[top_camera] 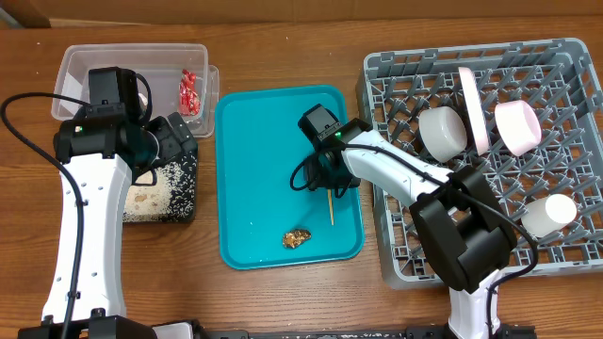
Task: Sort waste into correct bins and load items into the dishwasher
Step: 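Close the right gripper on the second wooden chopstick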
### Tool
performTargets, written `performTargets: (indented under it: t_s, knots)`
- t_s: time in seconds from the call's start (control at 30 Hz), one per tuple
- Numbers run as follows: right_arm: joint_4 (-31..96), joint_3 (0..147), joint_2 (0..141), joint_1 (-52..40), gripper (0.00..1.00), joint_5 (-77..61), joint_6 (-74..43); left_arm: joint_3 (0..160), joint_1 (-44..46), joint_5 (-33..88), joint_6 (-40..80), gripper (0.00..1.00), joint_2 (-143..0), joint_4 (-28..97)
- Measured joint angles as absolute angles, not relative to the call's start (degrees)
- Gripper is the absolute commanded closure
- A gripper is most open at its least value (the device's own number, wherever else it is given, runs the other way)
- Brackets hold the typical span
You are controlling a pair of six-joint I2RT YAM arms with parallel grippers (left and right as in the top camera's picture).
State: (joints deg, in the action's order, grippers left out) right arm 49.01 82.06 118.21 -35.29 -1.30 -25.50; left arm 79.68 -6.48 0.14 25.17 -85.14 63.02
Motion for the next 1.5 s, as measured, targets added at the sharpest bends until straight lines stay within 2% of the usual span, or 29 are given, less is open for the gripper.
performTargets:
  t_s: [0.23, 0.3, 0.33, 0.4, 0.43, 0.5, 1.5]
  knots:
    - [48.9, 82.1, 118.1, -35.3, 0.01, -1.9, -25.2, 79.7, -6.5, 0.1, 25.2, 0.00, -85.1, 63.0]
    - [48.9, 82.1, 118.1, -35.3, 0.18, -2.0, -25.1, 79.7, -6.5, 0.1, 25.2, 0.00, -85.1, 63.0]
    - [48.8, 82.1, 118.1, -35.3, 0.31, -1.9, -25.3, 79.7, -6.5, 0.1, 25.2, 0.00, -85.1, 63.0]
    - [48.5, 82.0, 118.1, -35.2, 0.46, -2.2, -25.3, 79.7, -6.5, 0.1, 25.2, 0.00, -85.1, 63.0]
    - [48.5, 82.0, 118.1, -35.2, 0.62, -2.3, -24.9, 79.7, -6.5, 0.1, 25.2, 0.00, -85.1, 63.0]
    - [48.5, 81.8, 118.1, -35.2, 0.72, -2.7, -25.3, 79.7, -6.5, 0.1, 25.2, 0.00, -85.1, 63.0]
    - [50.6, 81.5, 118.1, -35.2, 0.91, -2.5, -28.5, 79.7, -6.5, 0.1, 25.2, 0.00, -85.1, 63.0]
